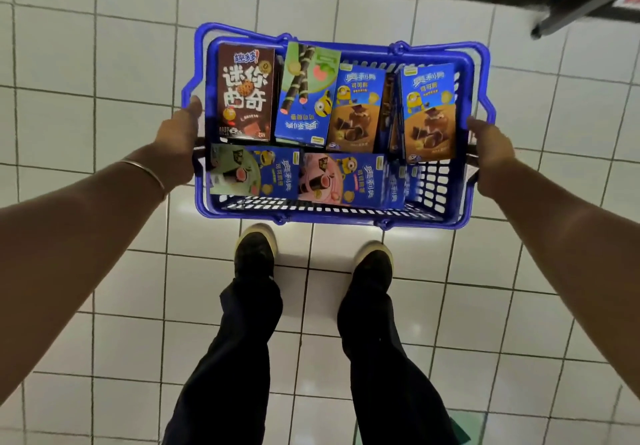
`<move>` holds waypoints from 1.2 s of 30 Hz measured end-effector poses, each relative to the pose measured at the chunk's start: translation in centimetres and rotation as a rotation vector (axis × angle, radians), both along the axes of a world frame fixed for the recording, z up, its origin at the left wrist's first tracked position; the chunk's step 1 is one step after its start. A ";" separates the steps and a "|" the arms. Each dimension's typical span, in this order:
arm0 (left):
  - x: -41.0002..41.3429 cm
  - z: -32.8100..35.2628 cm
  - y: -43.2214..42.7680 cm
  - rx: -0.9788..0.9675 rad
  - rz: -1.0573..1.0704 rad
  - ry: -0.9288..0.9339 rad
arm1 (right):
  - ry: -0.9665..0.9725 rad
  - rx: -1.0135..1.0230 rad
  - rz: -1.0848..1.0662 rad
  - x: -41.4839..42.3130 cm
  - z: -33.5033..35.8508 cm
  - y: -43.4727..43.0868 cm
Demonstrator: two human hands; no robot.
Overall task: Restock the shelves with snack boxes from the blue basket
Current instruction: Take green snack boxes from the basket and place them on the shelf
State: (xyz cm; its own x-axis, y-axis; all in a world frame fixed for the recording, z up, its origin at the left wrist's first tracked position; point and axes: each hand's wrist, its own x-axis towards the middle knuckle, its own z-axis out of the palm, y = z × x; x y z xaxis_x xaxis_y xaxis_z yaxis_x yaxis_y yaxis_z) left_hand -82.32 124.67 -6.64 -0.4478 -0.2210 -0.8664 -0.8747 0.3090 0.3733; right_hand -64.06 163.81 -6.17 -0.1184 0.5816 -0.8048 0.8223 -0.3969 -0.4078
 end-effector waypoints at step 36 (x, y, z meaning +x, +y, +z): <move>1.1 -2.1 14.2 -0.383 -0.854 0.158 | 0.233 0.369 0.404 -8.2 -1.9 -15.0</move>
